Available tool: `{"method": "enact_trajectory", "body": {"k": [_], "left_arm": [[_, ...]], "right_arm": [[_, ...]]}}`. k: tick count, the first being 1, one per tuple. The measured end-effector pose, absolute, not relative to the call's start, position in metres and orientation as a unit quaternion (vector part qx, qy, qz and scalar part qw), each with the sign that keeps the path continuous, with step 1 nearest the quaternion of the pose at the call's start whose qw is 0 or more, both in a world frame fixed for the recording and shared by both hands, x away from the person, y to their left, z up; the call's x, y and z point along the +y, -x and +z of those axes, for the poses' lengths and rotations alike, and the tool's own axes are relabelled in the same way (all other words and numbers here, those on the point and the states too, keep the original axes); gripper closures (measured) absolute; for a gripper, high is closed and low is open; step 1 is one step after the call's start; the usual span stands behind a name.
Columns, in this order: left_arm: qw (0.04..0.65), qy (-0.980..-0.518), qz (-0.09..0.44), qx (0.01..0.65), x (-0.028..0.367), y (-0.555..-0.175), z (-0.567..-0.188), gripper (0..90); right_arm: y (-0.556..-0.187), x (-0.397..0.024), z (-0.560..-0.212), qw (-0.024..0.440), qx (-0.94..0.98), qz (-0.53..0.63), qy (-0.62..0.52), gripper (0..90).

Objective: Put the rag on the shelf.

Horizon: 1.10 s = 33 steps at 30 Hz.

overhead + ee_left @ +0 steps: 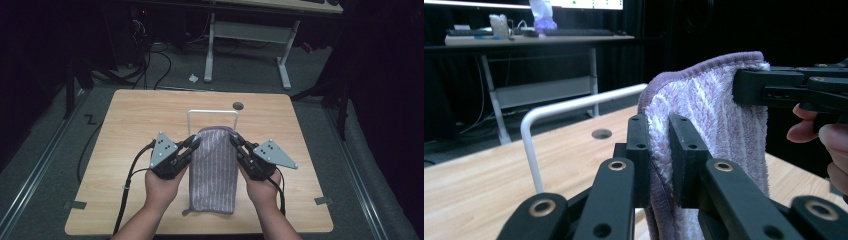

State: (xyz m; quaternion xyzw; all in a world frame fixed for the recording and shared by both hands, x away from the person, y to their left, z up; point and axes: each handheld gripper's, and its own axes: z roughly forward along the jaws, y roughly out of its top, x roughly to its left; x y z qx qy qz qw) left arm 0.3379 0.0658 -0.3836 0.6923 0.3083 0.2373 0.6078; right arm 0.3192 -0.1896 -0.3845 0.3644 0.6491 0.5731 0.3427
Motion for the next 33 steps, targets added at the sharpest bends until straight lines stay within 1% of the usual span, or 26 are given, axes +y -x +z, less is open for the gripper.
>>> {"method": "enact_trajectory", "body": {"k": [6, 14, 17, 23, 28, 33], "left_arm": [[0.618, -0.68, 0.25, 0.305, 0.066, -0.344, -0.369, 80.5], [0.622, -0.674, 0.268, 0.296, 0.063, -0.354, -0.357, 80.5], [0.618, -0.675, 0.279, 0.29, 0.061, -0.361, -0.351, 80.5], [0.615, -0.679, 0.285, 0.284, 0.059, -0.372, -0.342, 80.7], [0.612, -0.674, 0.312, 0.274, 0.057, -0.386, -0.333, 80.7], [0.61, -0.673, 0.318, 0.273, 0.054, -0.394, -0.332, 80.7]], "right_arm": [[-0.326, -0.19, -0.368, 0.346, 0.638, 0.584, -0.364, 84.5], [-0.334, -0.191, -0.354, 0.355, 0.626, 0.592, -0.363, 84.6], [-0.339, -0.192, -0.347, 0.36, 0.624, 0.59, -0.363, 84.6], [-0.348, -0.197, -0.336, 0.368, 0.62, 0.59, -0.364, 84.6], [-0.356, -0.197, -0.328, 0.374, 0.617, 0.589, -0.364, 84.7], [-0.366, -0.199, -0.326, 0.368, 0.613, 0.592, -0.371, 84.6]]}}
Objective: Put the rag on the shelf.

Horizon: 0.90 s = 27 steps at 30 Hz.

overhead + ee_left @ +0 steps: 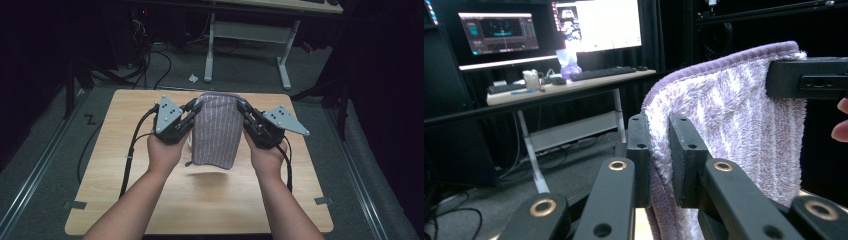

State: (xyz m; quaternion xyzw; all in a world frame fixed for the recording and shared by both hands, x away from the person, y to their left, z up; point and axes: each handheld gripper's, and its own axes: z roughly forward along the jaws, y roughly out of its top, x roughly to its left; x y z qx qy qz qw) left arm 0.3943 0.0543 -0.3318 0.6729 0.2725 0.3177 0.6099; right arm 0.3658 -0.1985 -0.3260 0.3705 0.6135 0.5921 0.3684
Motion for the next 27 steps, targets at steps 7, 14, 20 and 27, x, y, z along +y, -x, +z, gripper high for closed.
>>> {"method": "enact_trajectory", "body": {"k": [7, 14, 20, 27], "left_arm": [[0.61, -0.675, 0.313, 0.272, 0.051, -0.414, -0.331, 80.5], [0.596, -0.686, 0.311, 0.277, 0.052, -0.434, -0.329, 80.7], [0.595, -0.679, 0.322, 0.286, 0.055, -0.452, -0.328, 80.6], [0.585, -0.684, 0.328, 0.288, 0.054, -0.473, -0.322, 80.4]], "right_arm": [[-0.388, -0.203, -0.325, 0.364, 0.609, 0.592, -0.384, 84.6], [-0.411, -0.203, -0.325, 0.352, 0.605, 0.599, -0.39, 84.6], [-0.431, -0.198, -0.323, 0.347, 0.607, 0.601, -0.387, 84.5], [-0.456, -0.196, -0.317, 0.353, 0.613, 0.593, -0.384, 84.5]]}}
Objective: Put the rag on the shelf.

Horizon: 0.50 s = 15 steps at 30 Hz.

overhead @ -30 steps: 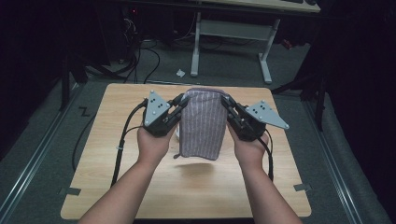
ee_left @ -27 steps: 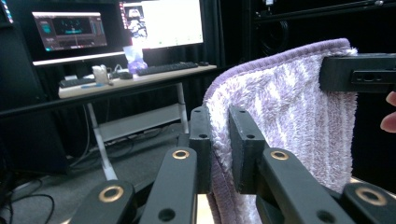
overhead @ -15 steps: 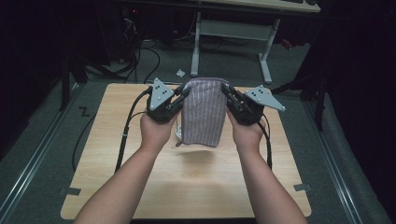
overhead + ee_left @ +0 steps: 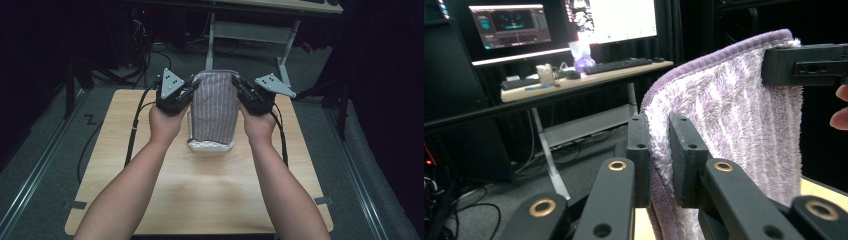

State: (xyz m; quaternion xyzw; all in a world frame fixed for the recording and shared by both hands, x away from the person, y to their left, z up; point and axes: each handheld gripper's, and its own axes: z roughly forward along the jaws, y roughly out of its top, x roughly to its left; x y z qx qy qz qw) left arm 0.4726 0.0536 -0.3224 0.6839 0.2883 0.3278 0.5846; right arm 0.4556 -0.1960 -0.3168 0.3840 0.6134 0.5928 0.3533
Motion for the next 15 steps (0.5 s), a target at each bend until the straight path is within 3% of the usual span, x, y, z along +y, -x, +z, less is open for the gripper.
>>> {"method": "enact_trajectory", "body": {"k": [10, 15], "left_arm": [[0.564, -0.689, 0.337, 0.305, 0.056, -0.504, -0.327, 79.7], [0.544, -0.713, 0.317, 0.308, 0.053, -0.521, -0.334, 79.5]], "right_arm": [[-0.483, -0.189, -0.32, 0.363, 0.631, 0.57, -0.381, 84.2], [-0.502, -0.191, -0.328, 0.359, 0.645, 0.548, -0.393, 84.0]]}}
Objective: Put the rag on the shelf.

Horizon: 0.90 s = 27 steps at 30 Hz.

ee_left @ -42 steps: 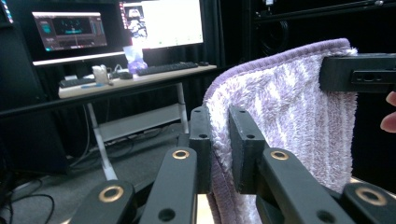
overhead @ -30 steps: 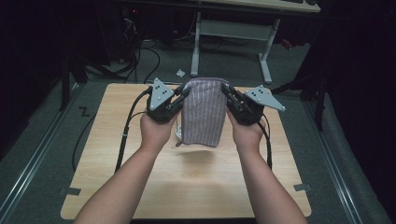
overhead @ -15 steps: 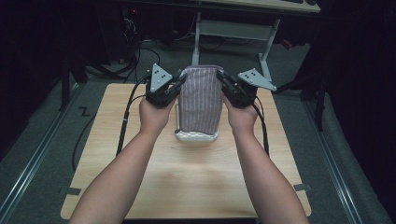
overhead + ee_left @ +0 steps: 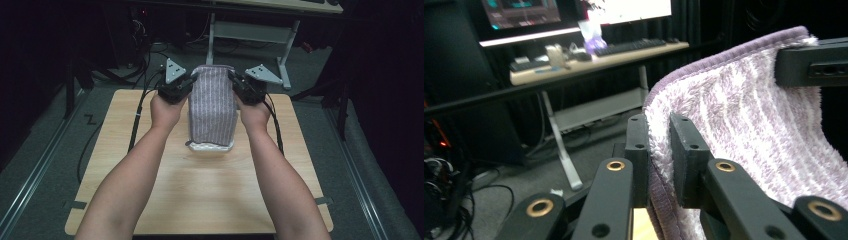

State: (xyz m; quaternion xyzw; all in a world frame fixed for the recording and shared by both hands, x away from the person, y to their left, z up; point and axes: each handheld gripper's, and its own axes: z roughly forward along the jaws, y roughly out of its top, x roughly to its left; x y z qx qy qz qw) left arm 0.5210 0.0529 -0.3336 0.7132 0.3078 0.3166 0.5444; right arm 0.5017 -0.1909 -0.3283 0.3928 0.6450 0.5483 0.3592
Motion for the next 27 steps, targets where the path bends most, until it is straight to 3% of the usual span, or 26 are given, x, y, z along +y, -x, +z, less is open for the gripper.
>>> {"method": "enact_trajectory", "body": {"k": [7, 13, 14, 17, 27], "left_arm": [[0.531, -0.721, 0.283, 0.345, 0.051, -0.538, -0.349, 78.0], [0.509, -0.734, 0.249, 0.375, 0.049, -0.55, -0.366, 70.9], [0.508, -0.731, 0.253, 0.379, 0.049, -0.55, -0.367, 67.8], [0.516, -0.719, 0.246, 0.395, 0.052, -0.551, -0.368, 52.8], [0.516, -0.73, 0.241, 0.378, 0.053, -0.529, -0.36, 46.1]], "right_arm": [[-0.518, -0.191, -0.342, 0.343, 0.67, 0.515, -0.41, 83.9], [-0.53, -0.187, -0.358, 0.336, 0.691, 0.478, -0.425, 82.8], [-0.531, -0.187, -0.36, 0.338, 0.693, 0.474, -0.425, 80.5], [-0.537, -0.188, -0.363, 0.326, 0.69, 0.471, -0.442, 56.7], [-0.522, -0.199, -0.363, 0.313, 0.698, 0.469, -0.441, 44.0]]}}
